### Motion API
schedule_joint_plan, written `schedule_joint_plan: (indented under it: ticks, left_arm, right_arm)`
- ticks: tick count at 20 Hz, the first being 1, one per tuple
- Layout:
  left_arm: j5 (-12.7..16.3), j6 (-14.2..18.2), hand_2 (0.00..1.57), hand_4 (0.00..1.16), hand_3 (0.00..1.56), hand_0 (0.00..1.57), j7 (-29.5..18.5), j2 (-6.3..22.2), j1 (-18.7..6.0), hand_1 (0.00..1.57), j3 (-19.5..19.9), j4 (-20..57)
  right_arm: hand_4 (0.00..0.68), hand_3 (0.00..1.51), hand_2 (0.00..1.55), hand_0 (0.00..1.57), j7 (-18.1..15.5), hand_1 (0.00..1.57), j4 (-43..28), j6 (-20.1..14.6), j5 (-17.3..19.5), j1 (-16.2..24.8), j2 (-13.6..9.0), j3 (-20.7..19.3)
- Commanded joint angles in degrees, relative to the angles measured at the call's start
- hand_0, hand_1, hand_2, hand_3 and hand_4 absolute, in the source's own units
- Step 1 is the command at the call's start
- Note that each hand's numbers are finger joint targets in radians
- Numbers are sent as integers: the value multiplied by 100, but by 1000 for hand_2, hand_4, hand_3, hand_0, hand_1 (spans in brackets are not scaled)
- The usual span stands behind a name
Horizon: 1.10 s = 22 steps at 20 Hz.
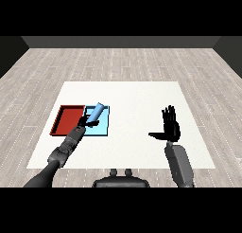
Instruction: Pick the blue can and put it in the blue box
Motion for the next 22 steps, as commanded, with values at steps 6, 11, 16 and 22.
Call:
schedule_joint_plan:
  ticks: [6,11,16,22]
  left_arm:
    - [94,1131,0,0,0,0,-278,-220,377,0,257,67]
    - [655,2056,0,0,0,0,-1834,-209,452,0,898,-1105]
    - [835,877,0,0,0,0,-3200,-238,876,0,939,-2346]
    - [999,48,0,0,0,0,-3909,-633,1958,0,552,-4086]
  right_arm:
    - [0,0,0,0,-123,0,-208,137,-28,162,162,57]
    - [0,0,0,0,222,0,-302,152,-259,-20,-24,-151]
    - [0,0,0,0,296,0,-309,132,-226,-8,-8,-109]
    - [0,0,0,0,349,0,-372,60,-3,81,-145,-87]
